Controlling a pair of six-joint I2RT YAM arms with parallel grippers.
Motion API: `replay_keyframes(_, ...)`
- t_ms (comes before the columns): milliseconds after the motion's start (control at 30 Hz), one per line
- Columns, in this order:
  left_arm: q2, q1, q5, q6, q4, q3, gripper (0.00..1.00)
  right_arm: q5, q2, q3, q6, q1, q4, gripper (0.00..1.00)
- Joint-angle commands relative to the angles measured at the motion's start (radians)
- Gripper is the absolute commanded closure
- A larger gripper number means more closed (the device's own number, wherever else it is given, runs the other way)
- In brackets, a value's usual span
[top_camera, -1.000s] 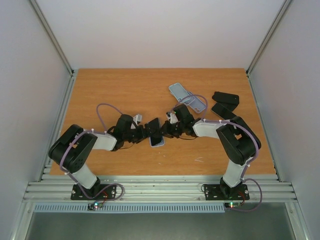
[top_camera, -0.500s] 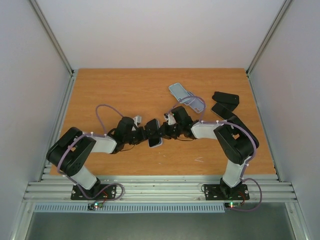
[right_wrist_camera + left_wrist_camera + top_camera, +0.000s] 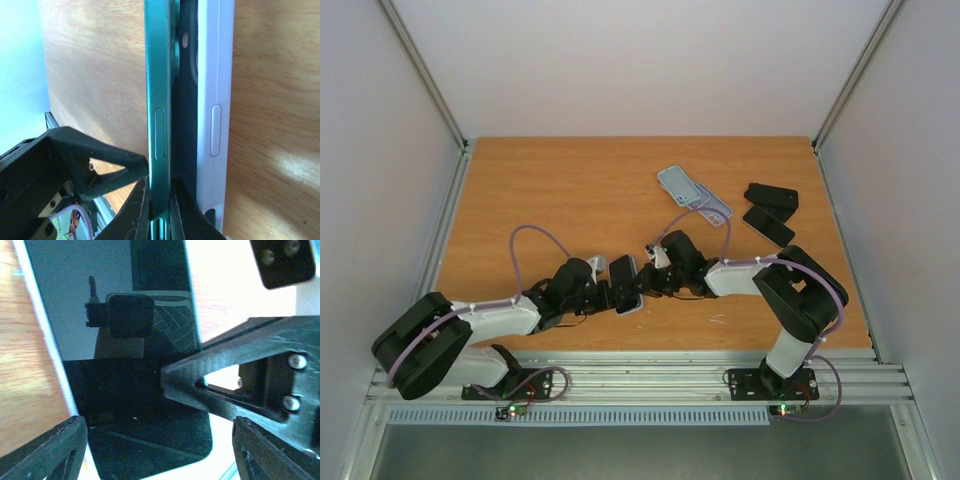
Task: Put the phone into the phone case
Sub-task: Place the phone on the phone case, then press the phone with the phone case at the bottom right corner of the phone case.
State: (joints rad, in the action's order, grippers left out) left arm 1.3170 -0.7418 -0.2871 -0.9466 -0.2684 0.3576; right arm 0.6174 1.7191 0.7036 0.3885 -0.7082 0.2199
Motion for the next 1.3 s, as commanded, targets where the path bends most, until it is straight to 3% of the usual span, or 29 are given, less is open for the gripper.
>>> replay_keyframes(0,-0.031,-0.030,-0.037,-0.022,-0.048,-0.007,0.20,-0.022,0.052,-0.022,0.023,-0.043,-0.148,0.92)
replay_keyframes(400,-0.124,-0.030,0.012,-0.015,0.030,-0.019,0.20,-0.116,-0.041,0.075,-0.097,-0.043,-0.392,0.69)
replay_keyframes(700,-0.253,-0.028,0.122,0.047,0.235,0.001,0.19,-0.220,-0.094,0.168,-0.186,-0.075,-0.605,0.49)
replay_keyframes(1100,-0.141,-0.028,0.056,0.070,0.250,0.055,0.21,-0.347,-0.157,0.253,-0.254,-0.120,-0.811,0.42)
replay_keyframes(1267,-0.097,-0.029,0.038,0.070,0.248,0.073,0.23,-0.387,-0.189,0.231,-0.261,-0.120,-0.847,0.52)
